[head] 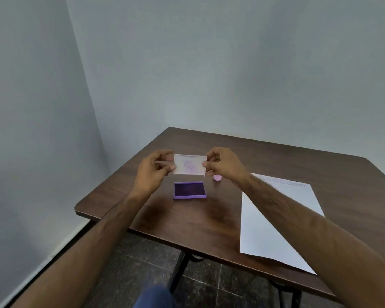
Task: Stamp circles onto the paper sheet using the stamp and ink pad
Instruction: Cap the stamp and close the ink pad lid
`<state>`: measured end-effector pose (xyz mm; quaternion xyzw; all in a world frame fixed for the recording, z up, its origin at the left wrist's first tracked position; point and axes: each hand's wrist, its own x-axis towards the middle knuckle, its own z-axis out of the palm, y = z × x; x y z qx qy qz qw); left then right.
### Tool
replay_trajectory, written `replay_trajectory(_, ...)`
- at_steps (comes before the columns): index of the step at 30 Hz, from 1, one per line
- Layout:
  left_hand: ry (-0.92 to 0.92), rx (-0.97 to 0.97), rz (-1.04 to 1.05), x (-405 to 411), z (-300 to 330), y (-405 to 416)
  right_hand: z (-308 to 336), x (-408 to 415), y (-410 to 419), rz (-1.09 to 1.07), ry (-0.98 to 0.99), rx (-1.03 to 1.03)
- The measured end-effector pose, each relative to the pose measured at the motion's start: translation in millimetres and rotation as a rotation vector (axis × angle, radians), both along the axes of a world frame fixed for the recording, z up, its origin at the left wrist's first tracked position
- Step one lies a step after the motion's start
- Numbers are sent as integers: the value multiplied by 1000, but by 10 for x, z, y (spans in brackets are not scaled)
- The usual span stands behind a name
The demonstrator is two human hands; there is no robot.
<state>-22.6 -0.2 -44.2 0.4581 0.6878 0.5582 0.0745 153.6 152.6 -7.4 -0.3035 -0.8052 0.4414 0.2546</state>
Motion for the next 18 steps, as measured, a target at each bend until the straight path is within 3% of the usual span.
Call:
replay_trajectory(3, 32, -53, -10, 41, -61, 63, -42, 84, -17, 1, -63, 103)
replay_trajectory(11, 357, -196, 49, 74, -168, -56, -157, 38, -82, 21, -170, 309)
replay_trajectory(18, 376, -198, 45, 78, -218, -58, -221, 57, -125, 50, -246, 375)
